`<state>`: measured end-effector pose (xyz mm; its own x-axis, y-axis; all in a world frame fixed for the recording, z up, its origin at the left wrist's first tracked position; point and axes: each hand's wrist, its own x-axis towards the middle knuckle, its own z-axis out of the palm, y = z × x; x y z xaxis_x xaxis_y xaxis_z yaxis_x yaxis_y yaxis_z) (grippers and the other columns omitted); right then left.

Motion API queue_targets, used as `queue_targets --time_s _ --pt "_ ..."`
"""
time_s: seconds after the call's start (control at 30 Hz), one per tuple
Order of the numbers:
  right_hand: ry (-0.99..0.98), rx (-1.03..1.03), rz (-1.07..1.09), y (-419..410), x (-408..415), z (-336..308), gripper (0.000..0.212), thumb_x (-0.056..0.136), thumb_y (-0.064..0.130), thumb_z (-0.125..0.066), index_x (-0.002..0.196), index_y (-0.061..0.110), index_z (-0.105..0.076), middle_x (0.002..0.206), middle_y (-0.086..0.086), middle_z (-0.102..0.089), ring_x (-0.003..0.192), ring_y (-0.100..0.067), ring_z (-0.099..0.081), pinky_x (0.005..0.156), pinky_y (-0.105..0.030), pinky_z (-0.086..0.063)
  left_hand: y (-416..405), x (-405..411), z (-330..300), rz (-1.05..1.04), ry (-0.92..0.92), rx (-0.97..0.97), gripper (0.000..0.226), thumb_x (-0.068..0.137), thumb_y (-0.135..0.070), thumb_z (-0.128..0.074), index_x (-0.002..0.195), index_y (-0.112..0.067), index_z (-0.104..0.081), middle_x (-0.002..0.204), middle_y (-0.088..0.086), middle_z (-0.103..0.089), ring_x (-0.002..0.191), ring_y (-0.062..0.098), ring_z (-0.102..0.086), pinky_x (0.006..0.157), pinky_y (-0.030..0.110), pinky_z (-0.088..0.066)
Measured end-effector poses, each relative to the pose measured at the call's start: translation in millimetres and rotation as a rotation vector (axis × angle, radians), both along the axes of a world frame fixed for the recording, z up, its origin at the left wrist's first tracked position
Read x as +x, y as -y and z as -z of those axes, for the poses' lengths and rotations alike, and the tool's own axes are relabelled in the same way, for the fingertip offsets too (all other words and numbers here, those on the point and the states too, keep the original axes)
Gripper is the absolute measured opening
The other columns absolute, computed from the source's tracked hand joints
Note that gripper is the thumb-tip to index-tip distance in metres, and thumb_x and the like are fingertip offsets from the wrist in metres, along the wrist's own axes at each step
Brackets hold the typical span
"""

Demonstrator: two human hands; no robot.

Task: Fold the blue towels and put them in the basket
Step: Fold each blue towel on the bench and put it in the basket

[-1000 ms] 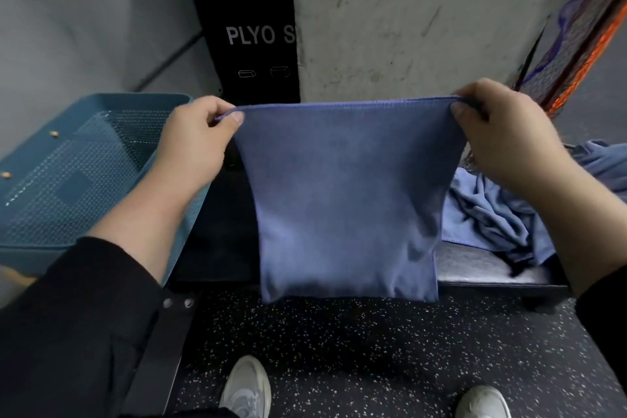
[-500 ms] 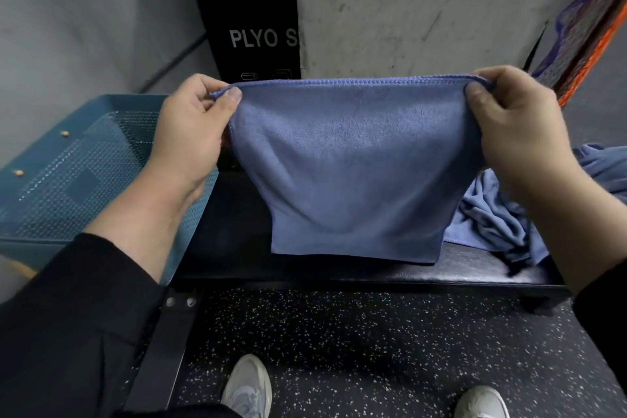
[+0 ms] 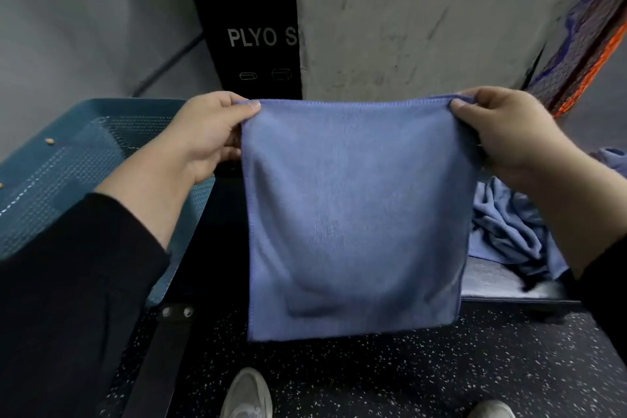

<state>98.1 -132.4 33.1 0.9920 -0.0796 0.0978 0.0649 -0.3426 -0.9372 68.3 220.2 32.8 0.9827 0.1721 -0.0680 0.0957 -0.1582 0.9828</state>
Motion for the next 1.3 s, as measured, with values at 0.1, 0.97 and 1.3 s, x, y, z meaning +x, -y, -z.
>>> queue_targets --time_s 0.1,0.97,1.3 --pt "0.022 -0.345 0.02 -4 36 25 0.016 0.097 0.018 -0.057 0.092 0.006 -0.067 0.069 -0.009 -0.056 0.052 -0.013 -0.049 0.046 -0.022 -0.045 0 36 25 -0.053 0.013 0.221 0.014 0.094 -0.023 -0.068 0.081 -0.022 -0.065 0.067 -0.004 -0.062 0.054 0.009 -0.054 0.045 0.019 -0.042" --pt "0.265 -0.743 -0.302 14 -34 127 0.008 0.089 0.013 -0.059 0.091 0.009 -0.066 0.092 -0.003 -0.061 0.082 -0.022 -0.059 0.076 -0.034 -0.048 -1 -40 148 -0.001 0.066 0.555 0.012 0.084 -0.01 -0.071 0.08 -0.02 -0.066 0.079 -0.004 -0.068 0.078 0.016 -0.064 0.082 0.039 -0.052" --pt "0.217 -0.863 -0.583 30 -74 149 0.009 0.084 0.013 -0.067 0.089 0.016 -0.06 0.094 0.005 -0.055 0.076 -0.019 -0.06 0.071 -0.038 -0.051 -14 -88 157 0.314 0.122 0.718 0.02 0.078 -0.01 -0.069 0.072 -0.024 -0.057 0.087 -0.005 -0.055 0.079 0.015 -0.058 0.078 0.043 -0.051"
